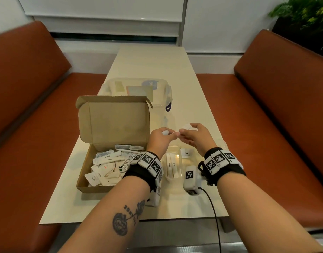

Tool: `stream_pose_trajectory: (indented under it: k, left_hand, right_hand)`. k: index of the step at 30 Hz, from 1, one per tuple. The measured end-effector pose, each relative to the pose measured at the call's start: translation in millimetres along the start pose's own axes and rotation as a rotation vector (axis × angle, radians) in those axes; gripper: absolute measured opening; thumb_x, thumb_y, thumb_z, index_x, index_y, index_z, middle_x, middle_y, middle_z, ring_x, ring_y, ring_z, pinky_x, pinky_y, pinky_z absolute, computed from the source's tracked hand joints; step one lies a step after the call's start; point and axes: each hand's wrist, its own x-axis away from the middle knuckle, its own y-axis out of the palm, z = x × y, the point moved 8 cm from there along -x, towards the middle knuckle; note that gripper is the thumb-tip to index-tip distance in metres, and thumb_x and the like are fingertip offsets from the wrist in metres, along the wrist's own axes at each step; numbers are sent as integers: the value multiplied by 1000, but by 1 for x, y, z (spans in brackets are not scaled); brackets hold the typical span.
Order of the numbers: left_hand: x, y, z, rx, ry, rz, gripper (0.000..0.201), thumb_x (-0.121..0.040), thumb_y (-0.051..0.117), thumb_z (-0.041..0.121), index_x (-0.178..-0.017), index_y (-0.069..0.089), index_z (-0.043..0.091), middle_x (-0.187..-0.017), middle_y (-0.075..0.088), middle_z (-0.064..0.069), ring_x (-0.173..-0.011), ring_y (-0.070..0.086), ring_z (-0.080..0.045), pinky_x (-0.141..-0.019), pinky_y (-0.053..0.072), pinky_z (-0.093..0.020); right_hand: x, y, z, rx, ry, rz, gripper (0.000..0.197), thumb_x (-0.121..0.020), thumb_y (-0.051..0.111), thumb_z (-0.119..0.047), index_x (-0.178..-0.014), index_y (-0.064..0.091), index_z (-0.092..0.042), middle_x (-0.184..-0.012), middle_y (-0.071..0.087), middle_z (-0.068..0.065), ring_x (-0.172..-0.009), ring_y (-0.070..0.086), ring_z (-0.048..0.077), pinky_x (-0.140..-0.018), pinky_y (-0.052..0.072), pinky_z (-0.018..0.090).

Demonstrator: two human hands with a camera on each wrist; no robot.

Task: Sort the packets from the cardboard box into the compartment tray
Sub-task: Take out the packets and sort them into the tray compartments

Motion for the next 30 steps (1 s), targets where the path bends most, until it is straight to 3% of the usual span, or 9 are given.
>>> stream_pose_trajectory:
  k: [4,7,10,12,15,18,26,30]
  left_hand:
    - [2,1,-5,-52,-38,3,33,-85,65,41,-76,69,9,-77,67,-2,-80,59,-20,-76,44,-33]
    - [0,-10,-9,-119,-40,101,17,-88,65,26,-90,67,10,-90,66,-3,-86,58,-17,-72,42,-26]
    - [0,-16,-19,-238,-108,138,26,-85,66,13,-109,61,5,-96,62,-10,-90,60,-26,-77,46,-30]
    - [1,-15,-26,-320,-170,111,32,-84,66,11,-115,58,6,-111,62,-14,-101,60,-30,-82,48,-33]
    - [2,-12,-33,-420,-217,54,31,-86,65,9,-116,58,5,-121,60,-13,-110,57,-28,-86,45,-30]
    - [2,-14,-35,-427,-246,36,26,-85,65,7,-110,60,3,-116,62,-15,-108,58,-29,-88,47,-34]
    - [4,-15,-35,-420,-268,40,23,-84,67,7,-106,62,3,-113,64,-14,-107,59,-27,-85,46,-32]
    - [5,-15,-34,-431,-264,39,21,-84,67,8,-104,63,3,-113,64,-13,-106,59,-26,-79,43,-28]
  right_hand:
    - [-3,-5,-8,72,-48,77,33,-79,72,-3,-106,53,-5,-79,66,12,-66,65,16,-68,58,25]
    - [-4,-2,-8,367,-32,80,23,-77,74,-2,-92,57,-3,-78,67,16,-64,65,20,-72,59,31]
    - [0,15,8,694,26,-13,19,-78,73,-2,-78,55,-5,-75,68,16,-56,65,17,-57,57,25]
    - [3,28,22,847,55,-78,18,-79,70,1,-74,54,-5,-68,66,14,-52,65,19,-56,59,29]
    - [4,45,33,1156,8,-130,5,-81,63,0,-85,60,0,-82,69,18,-74,70,30,-73,59,40]
    - [2,48,33,1405,-72,-90,17,-83,62,-7,-99,61,-3,-102,66,13,-95,63,28,-80,53,34]
    - [4,52,40,1565,-165,-171,18,-88,52,-3,-105,57,-6,-110,61,13,-100,59,30,-82,48,36]
    - [6,54,40,1624,-226,-249,19,-88,54,-5,-102,66,-10,-110,60,10,-100,60,27,-83,50,34]
